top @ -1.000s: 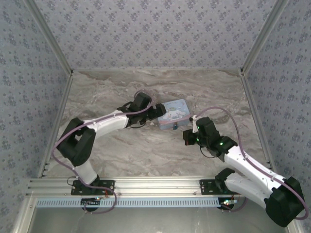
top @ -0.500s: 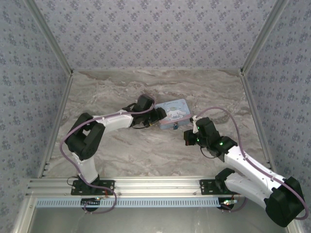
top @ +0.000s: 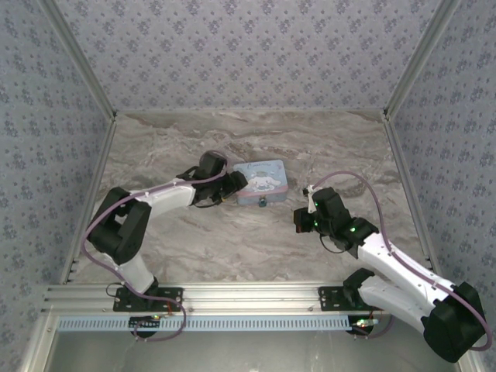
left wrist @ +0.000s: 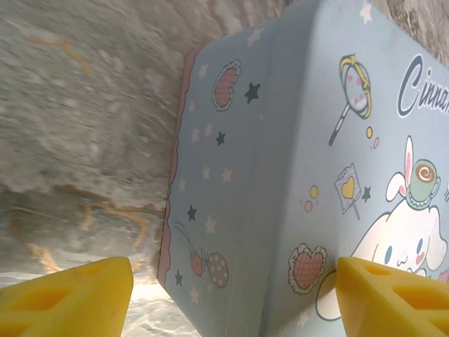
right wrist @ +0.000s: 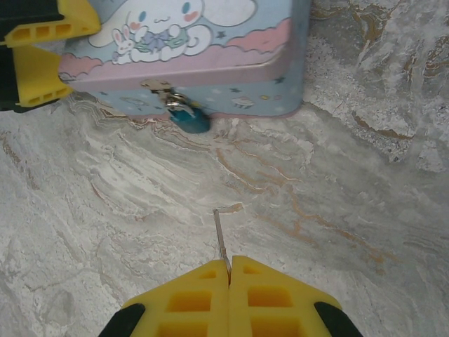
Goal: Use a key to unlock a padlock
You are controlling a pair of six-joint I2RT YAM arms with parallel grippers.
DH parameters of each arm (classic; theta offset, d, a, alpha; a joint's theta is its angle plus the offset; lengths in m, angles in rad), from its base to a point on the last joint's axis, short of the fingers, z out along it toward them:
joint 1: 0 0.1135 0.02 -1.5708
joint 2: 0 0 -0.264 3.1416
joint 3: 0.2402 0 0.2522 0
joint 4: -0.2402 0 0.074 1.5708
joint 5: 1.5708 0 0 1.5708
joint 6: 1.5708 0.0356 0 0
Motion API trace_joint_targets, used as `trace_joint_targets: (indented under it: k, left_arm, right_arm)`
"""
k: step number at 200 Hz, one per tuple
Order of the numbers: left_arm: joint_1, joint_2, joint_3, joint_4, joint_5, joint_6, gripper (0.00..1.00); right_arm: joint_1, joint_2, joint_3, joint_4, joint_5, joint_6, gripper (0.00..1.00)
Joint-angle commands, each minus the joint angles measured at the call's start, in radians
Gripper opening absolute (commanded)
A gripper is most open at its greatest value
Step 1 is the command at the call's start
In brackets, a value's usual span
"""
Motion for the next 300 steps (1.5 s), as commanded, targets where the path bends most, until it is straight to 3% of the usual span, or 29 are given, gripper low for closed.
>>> trace_joint_targets:
  k: [1, 70, 128, 211, 300]
  left_arm:
    - [0.037, -0.018, -0.039, -0.111, -0.053, 0.034, 0.76]
    - [0.067, -0.155, -0.039, -0.172, -0.131, 0.135, 0.87]
    - [0.011, -0.261, -0.044, -0.064, -0.064, 0.169, 0.93]
    - [-0.200, 0.063, 0.317, -0.060, 0.029, 0.170, 0.93]
    - [-0.256, 0.292, 0.519, -0.177, 0.048, 0.157, 0.94]
  right_arm:
    - [-0.005, 0.005, -0.006, 0.009, -0.003, -0.015, 0.00]
    - [0.010, 0.059, 0.009, 0.043, -0.024, -0.009, 0.00]
    - [0.030, 0.091, 0.046, 0.047, 0.001, -0.017, 0.00]
    - [0.045, -0.012, 0.055, -0.092, 0.222, 0.043, 0.00]
    - [0.024, -0.131, 0.004, -0.182, 0.277, 0.100, 0.00]
